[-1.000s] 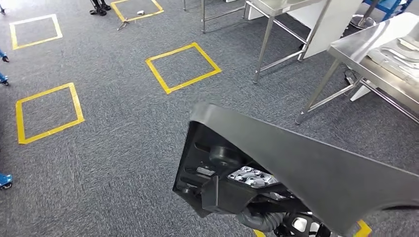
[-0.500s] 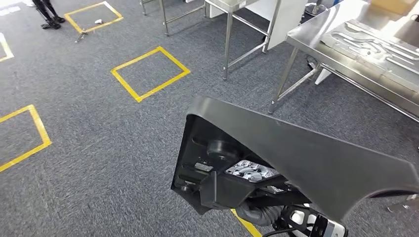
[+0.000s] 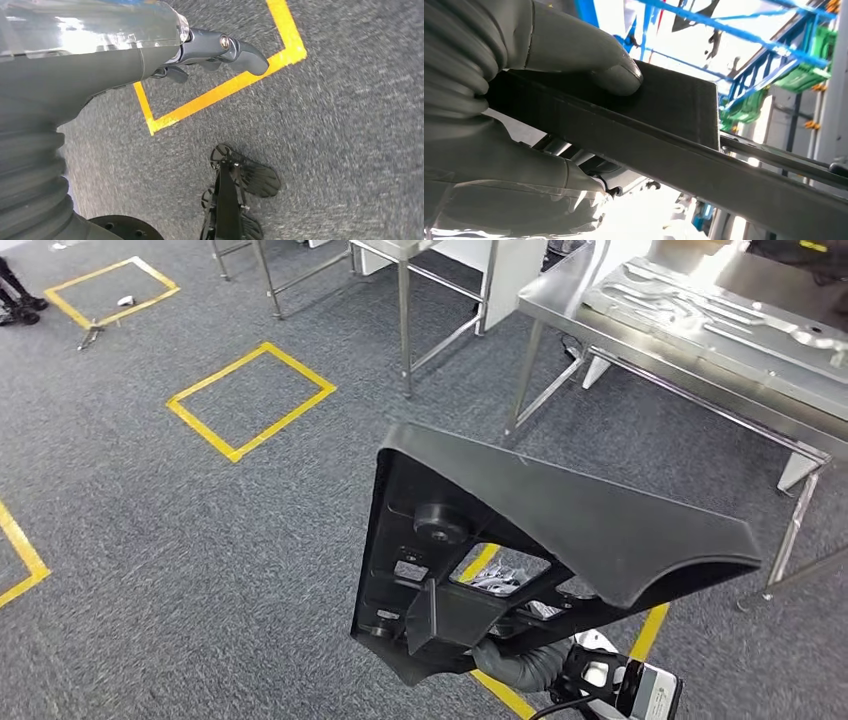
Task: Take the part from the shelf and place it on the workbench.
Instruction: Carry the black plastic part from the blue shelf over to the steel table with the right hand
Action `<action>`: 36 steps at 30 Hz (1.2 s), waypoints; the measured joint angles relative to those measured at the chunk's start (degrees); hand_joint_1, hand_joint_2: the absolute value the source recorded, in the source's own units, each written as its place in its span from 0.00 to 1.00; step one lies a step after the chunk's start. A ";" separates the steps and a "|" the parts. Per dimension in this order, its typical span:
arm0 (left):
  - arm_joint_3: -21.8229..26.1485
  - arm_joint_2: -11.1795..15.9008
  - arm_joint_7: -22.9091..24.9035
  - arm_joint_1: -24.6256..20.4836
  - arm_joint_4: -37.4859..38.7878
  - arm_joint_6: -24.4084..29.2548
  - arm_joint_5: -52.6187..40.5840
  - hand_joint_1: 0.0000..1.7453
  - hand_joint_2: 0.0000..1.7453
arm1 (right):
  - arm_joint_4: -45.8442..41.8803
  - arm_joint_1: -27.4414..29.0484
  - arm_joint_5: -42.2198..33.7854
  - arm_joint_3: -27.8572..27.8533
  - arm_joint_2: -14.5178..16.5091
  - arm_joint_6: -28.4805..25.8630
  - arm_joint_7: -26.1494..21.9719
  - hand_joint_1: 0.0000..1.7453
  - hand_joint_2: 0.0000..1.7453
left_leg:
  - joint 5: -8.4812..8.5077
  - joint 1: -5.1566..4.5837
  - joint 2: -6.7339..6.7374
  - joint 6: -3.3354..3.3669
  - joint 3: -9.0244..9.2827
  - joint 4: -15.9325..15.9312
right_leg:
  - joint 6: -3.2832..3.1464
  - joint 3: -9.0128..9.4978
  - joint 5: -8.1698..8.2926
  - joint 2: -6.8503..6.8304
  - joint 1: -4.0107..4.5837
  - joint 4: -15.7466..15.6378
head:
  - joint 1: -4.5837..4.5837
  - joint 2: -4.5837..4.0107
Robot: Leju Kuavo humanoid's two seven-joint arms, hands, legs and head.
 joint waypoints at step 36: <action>0.15 -1.37 -1.07 -0.90 0.21 -0.74 -0.74 0.00 1.00 | 5.25 -9.87 -5.80 -0.40 -1.93 3.01 2.55 0.95 1.00 | -3.27 0.13 -2.11 -1.20 -1.89 4.74 | -1.56 0.15 0.73 3.40 -0.49 -0.83 | -0.01 0.00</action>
